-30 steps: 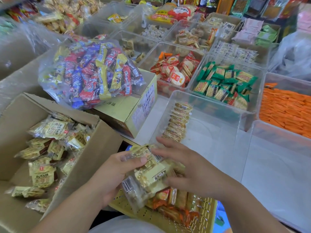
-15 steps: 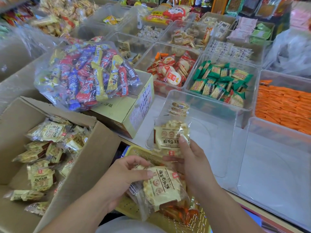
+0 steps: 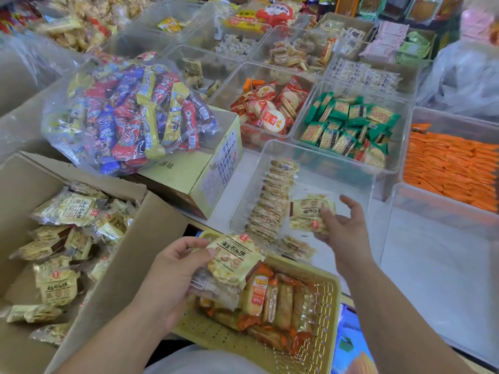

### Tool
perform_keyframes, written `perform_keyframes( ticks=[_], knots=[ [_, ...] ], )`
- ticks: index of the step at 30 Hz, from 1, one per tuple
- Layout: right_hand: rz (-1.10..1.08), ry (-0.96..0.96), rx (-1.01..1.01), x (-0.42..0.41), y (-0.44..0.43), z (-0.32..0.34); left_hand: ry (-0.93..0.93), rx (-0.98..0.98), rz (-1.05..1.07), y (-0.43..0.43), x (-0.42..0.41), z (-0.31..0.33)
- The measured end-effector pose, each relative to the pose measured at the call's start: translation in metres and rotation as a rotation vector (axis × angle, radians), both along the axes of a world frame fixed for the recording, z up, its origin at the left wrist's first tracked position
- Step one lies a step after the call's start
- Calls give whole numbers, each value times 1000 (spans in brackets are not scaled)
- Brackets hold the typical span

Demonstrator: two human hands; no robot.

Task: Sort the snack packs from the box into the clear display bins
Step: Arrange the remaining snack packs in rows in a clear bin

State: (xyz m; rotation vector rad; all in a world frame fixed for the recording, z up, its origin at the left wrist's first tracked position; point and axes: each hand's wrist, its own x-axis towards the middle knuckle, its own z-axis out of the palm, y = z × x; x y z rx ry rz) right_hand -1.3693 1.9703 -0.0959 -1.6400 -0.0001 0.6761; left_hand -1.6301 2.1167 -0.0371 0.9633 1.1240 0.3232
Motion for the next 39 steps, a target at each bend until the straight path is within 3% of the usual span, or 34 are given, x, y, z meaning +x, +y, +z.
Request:
perform_keyframes(
  ticks=[7,10,14,18,26,31,39],
  knots=[
    [57,186,-362,47,11,-61,-2,10,0,-1,3,-4],
    [266,263,-504,42,15,-67,-21,7,-3,1,1,-5],
    [606,99,-739,42,17,-69,-14,7,8,4,-2,-7],
    [641,232,-621,40,20,-68,-9,-7,19,6,-2,-11],
    [755,179,-657,41,21,-70,-19,-32,26,8,0,-12],
    [957,-4,-692,33,24,-71,-24,-48,44,8,0,-12],
    [955,-69,-552,29,21,-78,-36,-46,44,10,0,-9]
  ],
)
